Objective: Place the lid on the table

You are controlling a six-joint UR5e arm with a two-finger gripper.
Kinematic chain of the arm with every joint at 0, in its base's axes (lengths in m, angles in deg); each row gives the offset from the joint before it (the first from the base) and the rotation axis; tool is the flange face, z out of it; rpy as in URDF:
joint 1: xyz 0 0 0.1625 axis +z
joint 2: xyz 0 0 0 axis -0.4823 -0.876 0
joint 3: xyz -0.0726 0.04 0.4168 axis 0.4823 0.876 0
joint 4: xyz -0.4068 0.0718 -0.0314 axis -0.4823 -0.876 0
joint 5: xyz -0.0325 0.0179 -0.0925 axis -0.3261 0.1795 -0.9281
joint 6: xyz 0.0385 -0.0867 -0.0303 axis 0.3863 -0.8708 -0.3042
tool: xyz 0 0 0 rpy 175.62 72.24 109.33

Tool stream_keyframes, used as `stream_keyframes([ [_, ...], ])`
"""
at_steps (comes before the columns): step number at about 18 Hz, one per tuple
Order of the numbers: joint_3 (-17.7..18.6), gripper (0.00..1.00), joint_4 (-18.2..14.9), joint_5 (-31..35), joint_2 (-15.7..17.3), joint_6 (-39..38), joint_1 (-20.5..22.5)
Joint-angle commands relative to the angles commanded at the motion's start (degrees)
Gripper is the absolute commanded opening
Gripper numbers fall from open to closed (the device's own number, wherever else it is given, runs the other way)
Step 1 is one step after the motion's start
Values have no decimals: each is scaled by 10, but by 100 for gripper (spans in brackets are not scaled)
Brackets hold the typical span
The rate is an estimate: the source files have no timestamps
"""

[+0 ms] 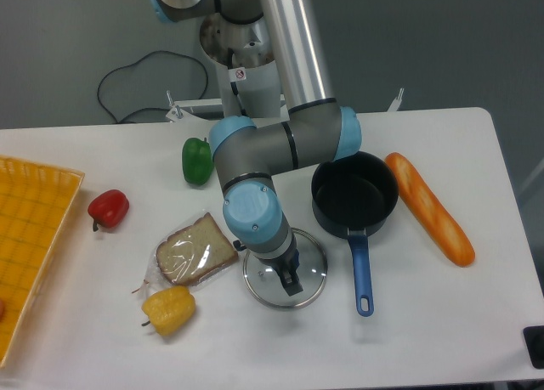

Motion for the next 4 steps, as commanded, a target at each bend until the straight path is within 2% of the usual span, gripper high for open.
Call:
stream_keyframes([
  [2,-7,100,1,-35,2,-32,1],
  [4,-7,100,1,-40,3,-32,1],
])
